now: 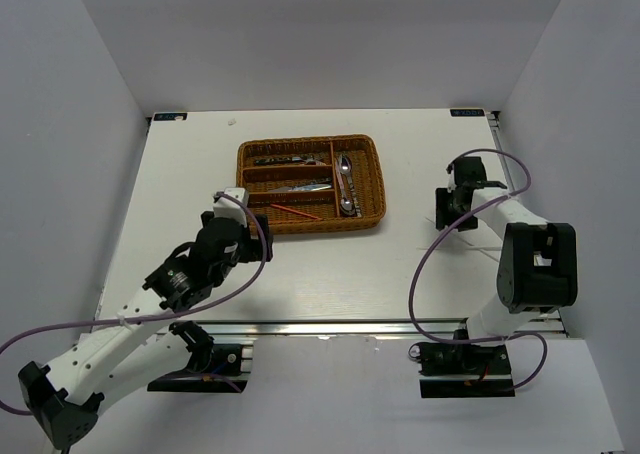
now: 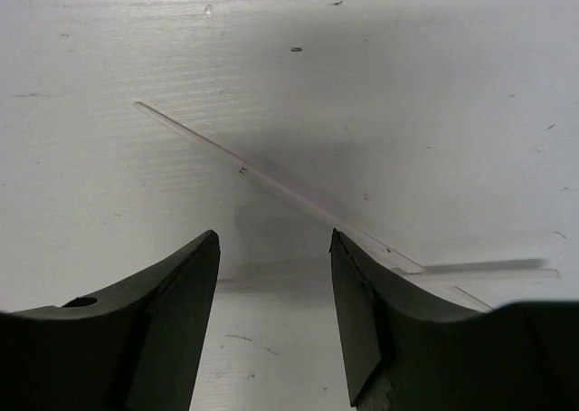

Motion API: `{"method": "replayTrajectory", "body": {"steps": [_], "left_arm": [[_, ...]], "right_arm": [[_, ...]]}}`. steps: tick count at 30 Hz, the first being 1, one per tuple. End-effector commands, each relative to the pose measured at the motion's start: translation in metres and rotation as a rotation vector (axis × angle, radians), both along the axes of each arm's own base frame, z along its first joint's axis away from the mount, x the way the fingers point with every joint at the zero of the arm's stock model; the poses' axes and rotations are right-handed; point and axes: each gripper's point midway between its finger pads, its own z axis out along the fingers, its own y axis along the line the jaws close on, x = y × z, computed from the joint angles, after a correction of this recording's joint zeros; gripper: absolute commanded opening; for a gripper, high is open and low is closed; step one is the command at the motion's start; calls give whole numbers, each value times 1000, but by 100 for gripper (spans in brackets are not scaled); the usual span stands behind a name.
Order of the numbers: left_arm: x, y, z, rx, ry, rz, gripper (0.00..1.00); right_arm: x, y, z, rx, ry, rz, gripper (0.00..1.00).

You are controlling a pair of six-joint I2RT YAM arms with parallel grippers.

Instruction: Sort the eating utensils into containers

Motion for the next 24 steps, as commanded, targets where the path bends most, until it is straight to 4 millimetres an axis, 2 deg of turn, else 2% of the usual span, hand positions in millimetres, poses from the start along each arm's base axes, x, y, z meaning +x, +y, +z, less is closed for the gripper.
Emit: {"method": "replayTrajectory", "body": {"steps": [1,6,12,18,19,21,24], "left_arm": [[-3,-6,10,-38,-34,-33,98],[-4,-10,7,-36,-22,-52,98],[-4,-12,3,-25,-11,-59,98],[-4,-11,2,-19,-10,-50,98],[-4,-11,1,-16,-9,-49,98],[-3,-10,1,-14,-7,-46,98],[-3,-10,-1,-6,-1,-42,98]], "right_arm": [[7,-12,12,-82,-3,42,58],[21,-8,-5,-67,58,81,55],[20,-11,-28,-82,105,121,51],[19,-9,-52,-68,138,146,29],[18,-9,-57,-69,147,149,21],[16,-8,-66,-65,175,152,18],[23,-6,-70,-55,167,156,14]]}}
